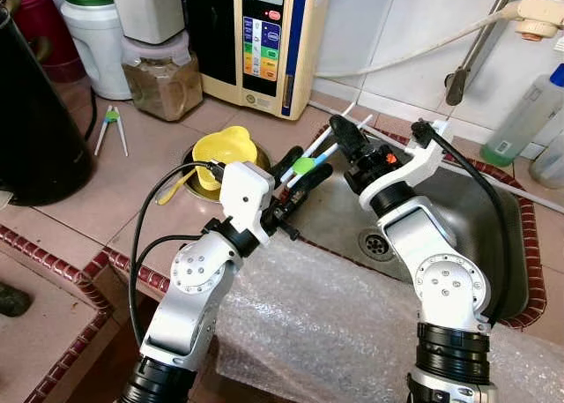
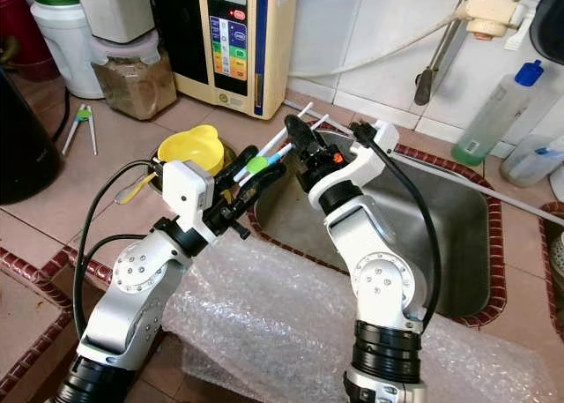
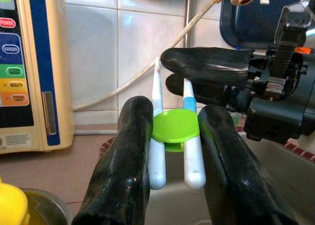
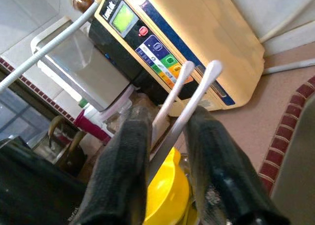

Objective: Kitchen organization

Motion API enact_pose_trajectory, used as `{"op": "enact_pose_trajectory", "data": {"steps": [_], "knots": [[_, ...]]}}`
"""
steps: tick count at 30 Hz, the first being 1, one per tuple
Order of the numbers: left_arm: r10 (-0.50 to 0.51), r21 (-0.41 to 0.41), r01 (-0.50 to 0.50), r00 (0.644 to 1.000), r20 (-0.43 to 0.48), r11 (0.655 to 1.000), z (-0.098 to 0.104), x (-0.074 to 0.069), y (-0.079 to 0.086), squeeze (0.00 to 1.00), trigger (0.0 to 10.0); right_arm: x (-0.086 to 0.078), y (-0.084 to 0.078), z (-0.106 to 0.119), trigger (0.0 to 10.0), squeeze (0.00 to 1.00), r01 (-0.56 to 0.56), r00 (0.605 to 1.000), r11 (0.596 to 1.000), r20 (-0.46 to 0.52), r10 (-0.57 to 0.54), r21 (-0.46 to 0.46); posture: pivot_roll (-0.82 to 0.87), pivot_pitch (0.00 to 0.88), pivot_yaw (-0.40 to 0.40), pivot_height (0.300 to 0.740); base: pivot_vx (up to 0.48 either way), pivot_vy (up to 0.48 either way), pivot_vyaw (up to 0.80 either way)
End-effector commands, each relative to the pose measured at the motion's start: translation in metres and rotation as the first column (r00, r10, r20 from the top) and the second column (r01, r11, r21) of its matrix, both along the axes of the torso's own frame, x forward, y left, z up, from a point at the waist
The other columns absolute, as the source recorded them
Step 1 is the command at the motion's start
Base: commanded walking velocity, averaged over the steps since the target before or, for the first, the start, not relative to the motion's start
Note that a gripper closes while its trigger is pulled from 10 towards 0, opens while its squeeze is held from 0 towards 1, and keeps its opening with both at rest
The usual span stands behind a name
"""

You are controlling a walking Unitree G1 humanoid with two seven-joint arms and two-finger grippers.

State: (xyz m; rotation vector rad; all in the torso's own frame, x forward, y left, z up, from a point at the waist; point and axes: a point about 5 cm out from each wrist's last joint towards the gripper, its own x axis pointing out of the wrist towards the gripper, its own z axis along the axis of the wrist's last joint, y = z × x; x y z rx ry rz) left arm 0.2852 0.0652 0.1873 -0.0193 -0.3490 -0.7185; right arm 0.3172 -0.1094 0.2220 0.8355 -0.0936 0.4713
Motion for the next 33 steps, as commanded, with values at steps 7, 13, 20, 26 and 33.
{"op": "enact_pose_trajectory", "data": {"steps": [7, 13, 20, 26, 33], "knots": [[0.0, 0.013, 0.0, 1.0, 0.015, 1.0, 0.001, -0.001, -0.002, 0.0, 2.4, 0.003, -0.004, 0.0, 0.0, 0.0, 0.017, 1.0, 0.999, -0.016, -0.016, 0.032, 0.01, 0.101, -0.093, 0.74, 0.0, 0.0, 0.0], [0.001, 0.028, -0.001, 1.0, 0.015, 1.0, -0.001, -0.001, -0.004, 0.0, 10.0, 0.002, -0.004, 0.0, 0.0, 0.0, 0.012, 1.0, 0.999, -0.019, -0.012, 0.045, 0.01, 0.102, -0.093, 0.74, 0.0, 0.0, 0.0], [0.023, -0.009, -0.024, 1.0, -0.019, 1.0, -0.001, 0.005, -0.001, 1.0, 10.0, 0.004, -0.005, 0.001, 0.0, 0.0, 0.02, 1.0, 0.999, -0.02, -0.019, 0.047, 0.01, 0.11, -0.099, 0.74, 0.0, 0.0, 0.0], [0.033, -0.005, -0.034, 0.999, -0.018, 0.999, -0.001, 0.009, 0.002, 1.0, 10.0, 0.006, -0.008, 0.002, 0.0, 0.0, 0.04, 0.999, 0.998, -0.023, -0.039, 0.046, 0.01, 0.109, -0.099, 0.74, 0.0, 0.0, 0.0], [0.034, -0.019, -0.036, 0.995, -0.098, 0.999, -0.006, 0.015, 0.004, 1.0, 10.0, 0.013, -0.021, 0.004, 0.0, 0.0, 0.131, 0.991, 0.991, -0.011, -0.131, 0.0, 0.01, 0.105, -0.095, 0.74, 0.0, 0.0, 0.0]]}}
